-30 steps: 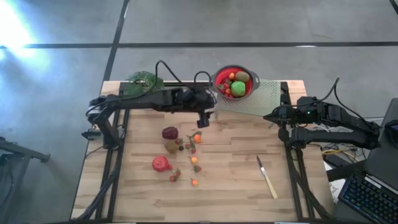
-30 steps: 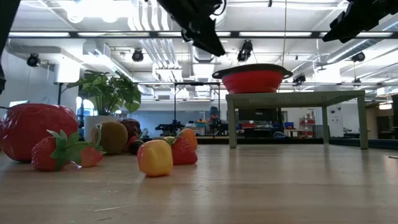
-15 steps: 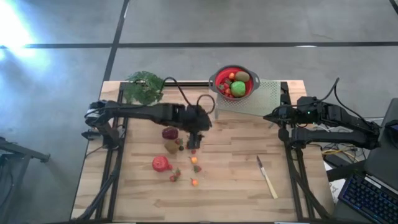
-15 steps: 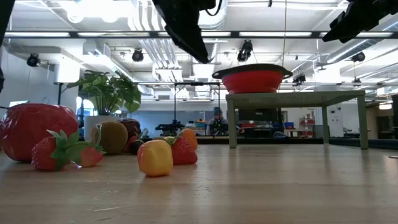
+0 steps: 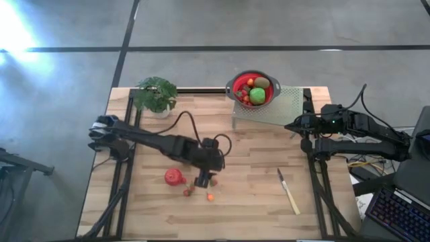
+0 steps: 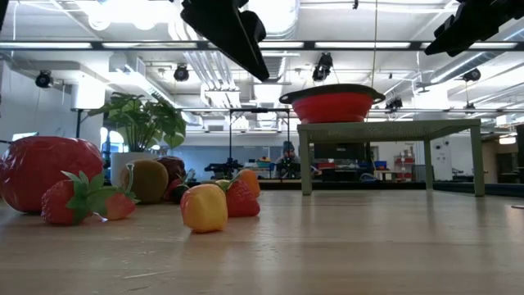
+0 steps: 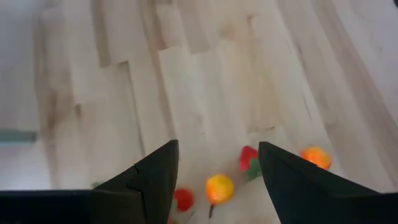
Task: Pick & Place Fruit
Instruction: Put the strawberry into the strainer bowl on the shelf
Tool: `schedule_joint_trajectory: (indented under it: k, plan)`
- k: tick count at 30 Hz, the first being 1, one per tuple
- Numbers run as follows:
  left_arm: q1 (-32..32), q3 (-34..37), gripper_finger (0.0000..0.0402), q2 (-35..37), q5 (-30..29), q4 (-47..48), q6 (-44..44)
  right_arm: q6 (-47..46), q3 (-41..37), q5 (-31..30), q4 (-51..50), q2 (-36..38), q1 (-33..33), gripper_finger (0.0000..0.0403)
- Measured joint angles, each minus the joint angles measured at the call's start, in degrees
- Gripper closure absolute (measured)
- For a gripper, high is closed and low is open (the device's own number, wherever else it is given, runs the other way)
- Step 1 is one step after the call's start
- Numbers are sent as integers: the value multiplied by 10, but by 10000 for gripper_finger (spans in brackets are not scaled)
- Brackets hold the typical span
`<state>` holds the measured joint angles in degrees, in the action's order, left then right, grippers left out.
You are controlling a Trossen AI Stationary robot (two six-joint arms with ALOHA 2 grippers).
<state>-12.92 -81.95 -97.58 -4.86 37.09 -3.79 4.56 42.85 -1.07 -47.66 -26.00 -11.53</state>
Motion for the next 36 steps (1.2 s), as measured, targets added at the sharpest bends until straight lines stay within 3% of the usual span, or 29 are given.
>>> schedule_joint_trajectory:
  k: [13,21,36]
  plan:
    - [-15,124,174,-1,2,-138,-2,0,0,0,0,0,0,390]
    - [-16,187,174,-1,44,-203,-5,0,0,0,0,0,0,390]
    - [-19,216,174,-32,68,-265,-32,0,0,0,0,0,0,390]
